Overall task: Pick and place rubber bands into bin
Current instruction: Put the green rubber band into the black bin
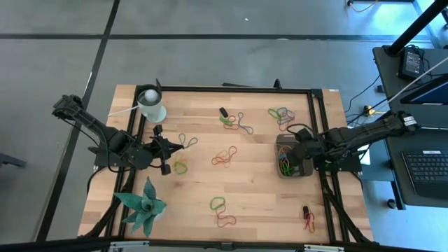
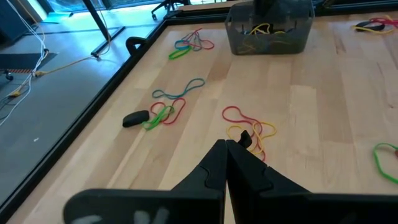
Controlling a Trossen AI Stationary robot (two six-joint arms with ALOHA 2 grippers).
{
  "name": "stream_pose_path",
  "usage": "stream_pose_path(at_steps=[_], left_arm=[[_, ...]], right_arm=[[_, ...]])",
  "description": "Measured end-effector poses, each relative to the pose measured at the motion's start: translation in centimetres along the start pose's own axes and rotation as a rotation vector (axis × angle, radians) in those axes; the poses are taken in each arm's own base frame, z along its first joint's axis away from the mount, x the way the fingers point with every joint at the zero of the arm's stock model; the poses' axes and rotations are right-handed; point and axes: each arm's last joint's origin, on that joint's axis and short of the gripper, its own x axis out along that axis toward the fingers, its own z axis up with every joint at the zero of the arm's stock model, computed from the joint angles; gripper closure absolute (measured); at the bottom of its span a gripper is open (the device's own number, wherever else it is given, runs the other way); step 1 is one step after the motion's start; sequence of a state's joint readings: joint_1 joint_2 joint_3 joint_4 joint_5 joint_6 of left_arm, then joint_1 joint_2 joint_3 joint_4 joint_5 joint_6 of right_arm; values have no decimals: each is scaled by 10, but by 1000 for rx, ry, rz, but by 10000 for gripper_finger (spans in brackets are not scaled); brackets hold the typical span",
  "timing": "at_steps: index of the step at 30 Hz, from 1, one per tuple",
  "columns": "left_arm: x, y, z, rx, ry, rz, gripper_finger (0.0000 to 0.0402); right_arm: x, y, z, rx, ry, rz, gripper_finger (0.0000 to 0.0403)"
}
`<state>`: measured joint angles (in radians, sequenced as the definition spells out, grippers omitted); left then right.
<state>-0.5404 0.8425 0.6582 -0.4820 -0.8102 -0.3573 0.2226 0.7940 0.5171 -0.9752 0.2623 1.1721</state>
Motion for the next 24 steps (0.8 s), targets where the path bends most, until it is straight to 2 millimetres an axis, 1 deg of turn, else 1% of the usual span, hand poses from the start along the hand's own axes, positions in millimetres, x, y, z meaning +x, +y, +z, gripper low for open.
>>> stream_pose_path(at_steps=[4,9,13,16,20,24], left_arm=[[0,0,0,-4,-2,-1,400],[0,0,1,-17,-5,-2,400],[0,1,2,-79,-25,25,400],[4,3,8,-149,-58,41,400],[12,9,19,-245,-112,55,400],[25,21,26,-265,-104,9,400]], right_arm=[[-13,5,6,-7,-23,58,277],[-35,13,16,-134,-72,126,276],[-57,18,24,-190,-98,160,276],[-70,21,29,-231,-128,191,276],[-76,24,36,-225,-243,172,276],[-77,26,39,-201,-317,156,276]])
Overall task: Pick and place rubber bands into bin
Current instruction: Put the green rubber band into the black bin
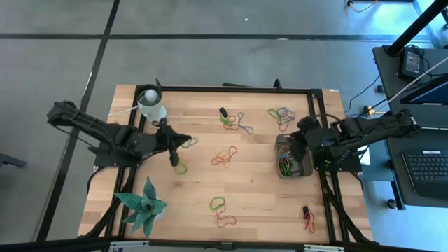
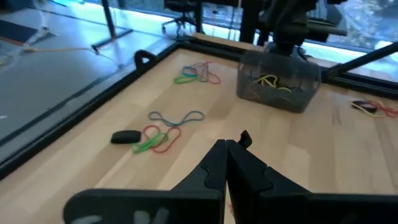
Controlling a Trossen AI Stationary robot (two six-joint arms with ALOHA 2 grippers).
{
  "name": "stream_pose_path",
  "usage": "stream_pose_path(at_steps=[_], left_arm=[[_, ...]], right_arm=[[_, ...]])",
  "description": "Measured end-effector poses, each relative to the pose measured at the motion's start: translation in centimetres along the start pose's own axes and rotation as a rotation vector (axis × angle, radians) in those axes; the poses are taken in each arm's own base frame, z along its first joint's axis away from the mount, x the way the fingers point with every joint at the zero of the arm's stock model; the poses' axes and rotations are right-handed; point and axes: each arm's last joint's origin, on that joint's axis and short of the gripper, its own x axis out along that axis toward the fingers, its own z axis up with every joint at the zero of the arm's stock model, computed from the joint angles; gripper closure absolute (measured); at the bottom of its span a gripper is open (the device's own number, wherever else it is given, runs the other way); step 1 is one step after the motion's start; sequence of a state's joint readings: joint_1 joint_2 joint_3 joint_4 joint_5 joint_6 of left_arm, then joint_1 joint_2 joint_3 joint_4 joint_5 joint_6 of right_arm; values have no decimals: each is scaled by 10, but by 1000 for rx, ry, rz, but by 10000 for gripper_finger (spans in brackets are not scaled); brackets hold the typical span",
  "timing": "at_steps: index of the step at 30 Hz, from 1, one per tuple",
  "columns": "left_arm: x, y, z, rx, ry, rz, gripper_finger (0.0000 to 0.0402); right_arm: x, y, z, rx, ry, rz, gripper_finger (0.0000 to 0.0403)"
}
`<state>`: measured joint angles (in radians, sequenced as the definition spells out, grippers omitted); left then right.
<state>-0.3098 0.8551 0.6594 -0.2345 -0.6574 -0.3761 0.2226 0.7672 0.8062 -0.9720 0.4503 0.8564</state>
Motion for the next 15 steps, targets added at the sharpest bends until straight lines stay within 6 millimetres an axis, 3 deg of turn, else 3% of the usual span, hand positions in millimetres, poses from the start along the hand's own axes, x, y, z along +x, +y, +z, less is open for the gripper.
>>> stream_pose_path(at_steps=[10,15], left_arm=[[47,46,14,53,71,-34,400],[75,77,43,145,107,-14,400]], right_arm=[[4,5,2,38,-12,6,276],[6,6,2,106,-7,-3,276]])
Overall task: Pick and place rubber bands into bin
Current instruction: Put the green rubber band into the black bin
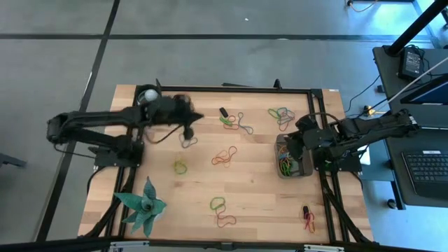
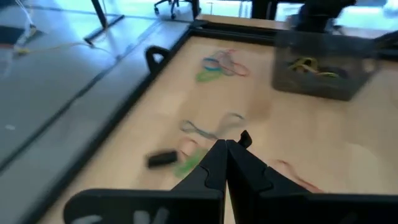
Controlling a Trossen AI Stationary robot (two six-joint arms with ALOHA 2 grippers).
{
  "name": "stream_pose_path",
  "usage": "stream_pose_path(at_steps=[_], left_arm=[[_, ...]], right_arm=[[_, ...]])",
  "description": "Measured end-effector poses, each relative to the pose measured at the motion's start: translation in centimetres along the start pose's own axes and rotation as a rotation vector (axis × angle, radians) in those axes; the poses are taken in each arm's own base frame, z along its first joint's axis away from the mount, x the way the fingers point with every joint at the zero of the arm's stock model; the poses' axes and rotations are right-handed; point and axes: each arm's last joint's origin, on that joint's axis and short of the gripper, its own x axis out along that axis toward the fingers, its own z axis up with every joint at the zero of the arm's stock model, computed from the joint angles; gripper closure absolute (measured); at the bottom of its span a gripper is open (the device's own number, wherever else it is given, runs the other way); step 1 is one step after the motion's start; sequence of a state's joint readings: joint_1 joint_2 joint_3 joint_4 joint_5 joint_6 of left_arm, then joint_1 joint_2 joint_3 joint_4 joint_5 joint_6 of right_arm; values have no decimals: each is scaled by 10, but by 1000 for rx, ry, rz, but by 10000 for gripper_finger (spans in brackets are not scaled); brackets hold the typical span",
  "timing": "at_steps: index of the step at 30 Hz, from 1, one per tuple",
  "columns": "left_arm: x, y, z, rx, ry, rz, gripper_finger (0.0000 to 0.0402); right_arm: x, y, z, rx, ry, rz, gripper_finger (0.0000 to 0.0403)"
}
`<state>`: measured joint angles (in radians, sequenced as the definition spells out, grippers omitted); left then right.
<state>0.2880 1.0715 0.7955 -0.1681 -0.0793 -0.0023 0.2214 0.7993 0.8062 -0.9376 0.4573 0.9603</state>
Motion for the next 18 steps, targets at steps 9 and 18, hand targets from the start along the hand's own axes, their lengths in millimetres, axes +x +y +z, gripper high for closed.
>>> stream_pose_path(at_steps=[9,18], left_arm=[[63,66,56,89,248,58,400],[135,91,56,124,459,54,395]], right_arm=[[8,-3,6,125,-12,-60,276],[16,-6,12,184,-35,-127,276]])
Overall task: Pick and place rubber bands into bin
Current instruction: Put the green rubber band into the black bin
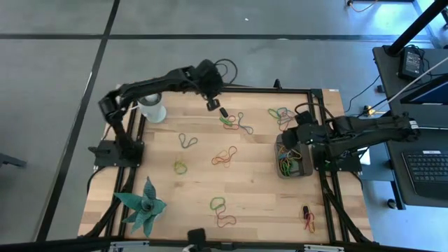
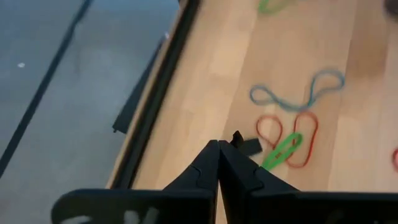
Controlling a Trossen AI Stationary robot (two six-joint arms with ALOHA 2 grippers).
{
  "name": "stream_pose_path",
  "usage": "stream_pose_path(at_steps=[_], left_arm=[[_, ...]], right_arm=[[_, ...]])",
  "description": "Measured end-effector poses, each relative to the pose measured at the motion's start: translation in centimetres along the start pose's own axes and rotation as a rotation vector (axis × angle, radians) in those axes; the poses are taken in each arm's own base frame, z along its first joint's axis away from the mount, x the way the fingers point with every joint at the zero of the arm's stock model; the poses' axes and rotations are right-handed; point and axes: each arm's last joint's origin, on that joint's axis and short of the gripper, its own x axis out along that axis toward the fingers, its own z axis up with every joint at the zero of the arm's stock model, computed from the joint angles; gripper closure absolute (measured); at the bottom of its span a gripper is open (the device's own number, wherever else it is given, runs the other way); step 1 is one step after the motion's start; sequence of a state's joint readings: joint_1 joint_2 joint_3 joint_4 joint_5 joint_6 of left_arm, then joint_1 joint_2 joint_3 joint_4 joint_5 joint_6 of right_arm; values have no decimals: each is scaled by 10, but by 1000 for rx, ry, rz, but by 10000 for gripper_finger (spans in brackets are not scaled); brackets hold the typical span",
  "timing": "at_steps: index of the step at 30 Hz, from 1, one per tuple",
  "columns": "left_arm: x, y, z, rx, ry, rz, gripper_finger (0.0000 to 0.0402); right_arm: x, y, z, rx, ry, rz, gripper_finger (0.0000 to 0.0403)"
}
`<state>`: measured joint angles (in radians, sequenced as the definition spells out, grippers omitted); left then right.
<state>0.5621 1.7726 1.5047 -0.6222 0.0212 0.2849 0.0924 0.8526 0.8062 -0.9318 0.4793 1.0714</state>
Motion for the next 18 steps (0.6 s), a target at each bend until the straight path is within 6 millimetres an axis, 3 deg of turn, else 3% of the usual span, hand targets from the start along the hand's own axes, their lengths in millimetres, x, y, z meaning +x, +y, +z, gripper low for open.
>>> stream_pose_path(at_steps=[12,18], left_arm=[[68,-32,-11,150,214,-63,298],[93,-56,-18,211,286,-79,276]], right_arm=[[5,0,0,-20,10,-36,276],[5,0,0,-38,12,-39,276]])
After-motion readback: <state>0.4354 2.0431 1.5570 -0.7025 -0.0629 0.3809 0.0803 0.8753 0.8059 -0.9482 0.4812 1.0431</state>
